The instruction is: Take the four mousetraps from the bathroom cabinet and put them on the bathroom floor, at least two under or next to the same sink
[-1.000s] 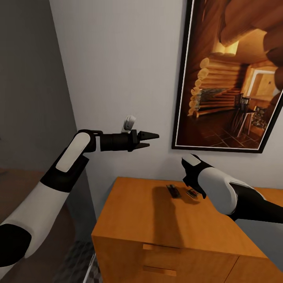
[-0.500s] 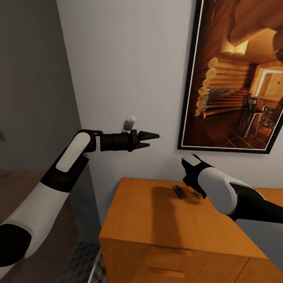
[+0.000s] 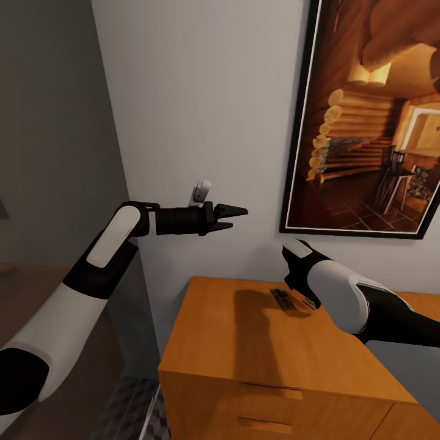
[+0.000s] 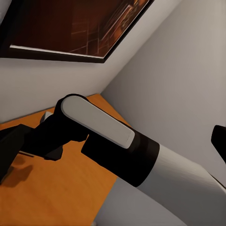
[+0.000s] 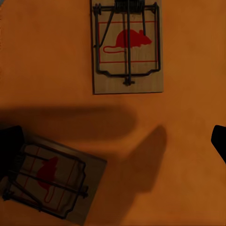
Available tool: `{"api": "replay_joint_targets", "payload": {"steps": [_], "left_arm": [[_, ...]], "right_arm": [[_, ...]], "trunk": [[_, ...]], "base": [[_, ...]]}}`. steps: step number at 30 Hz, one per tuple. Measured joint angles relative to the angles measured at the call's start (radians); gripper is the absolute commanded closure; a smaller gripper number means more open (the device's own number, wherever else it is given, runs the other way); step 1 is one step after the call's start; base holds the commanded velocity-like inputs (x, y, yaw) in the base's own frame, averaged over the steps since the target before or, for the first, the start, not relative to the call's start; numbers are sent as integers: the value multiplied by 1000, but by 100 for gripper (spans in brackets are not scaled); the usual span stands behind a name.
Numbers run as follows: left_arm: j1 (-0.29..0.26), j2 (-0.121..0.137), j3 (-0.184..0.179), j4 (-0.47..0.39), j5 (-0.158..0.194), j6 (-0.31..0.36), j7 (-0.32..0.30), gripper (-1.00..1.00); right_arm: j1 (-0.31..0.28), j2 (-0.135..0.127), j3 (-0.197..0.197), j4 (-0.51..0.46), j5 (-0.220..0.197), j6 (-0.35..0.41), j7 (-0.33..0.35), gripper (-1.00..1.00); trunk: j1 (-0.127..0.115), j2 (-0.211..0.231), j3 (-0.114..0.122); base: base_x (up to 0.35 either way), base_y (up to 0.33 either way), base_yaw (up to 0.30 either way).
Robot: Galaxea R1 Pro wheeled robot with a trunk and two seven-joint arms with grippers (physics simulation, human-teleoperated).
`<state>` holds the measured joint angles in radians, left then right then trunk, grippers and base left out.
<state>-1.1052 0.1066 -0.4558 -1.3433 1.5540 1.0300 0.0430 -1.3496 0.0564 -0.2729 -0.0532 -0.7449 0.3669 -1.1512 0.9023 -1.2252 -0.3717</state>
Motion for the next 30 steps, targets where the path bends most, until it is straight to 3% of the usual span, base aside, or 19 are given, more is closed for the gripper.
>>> {"api": "replay_joint_targets", "payload": {"steps": [19,30], "left_arm": [[0,0,0,0,0,0,1,-100],[0,0,0,0,-2,0,1,-100]], "right_arm": [[0,0,0,0,0,0,2,-100],[0,0,0,0,0,0,3,-100]], "trunk": [[0,0,0],[0,0,0]], "base": [[7,2,0],[176,0,0]]}}
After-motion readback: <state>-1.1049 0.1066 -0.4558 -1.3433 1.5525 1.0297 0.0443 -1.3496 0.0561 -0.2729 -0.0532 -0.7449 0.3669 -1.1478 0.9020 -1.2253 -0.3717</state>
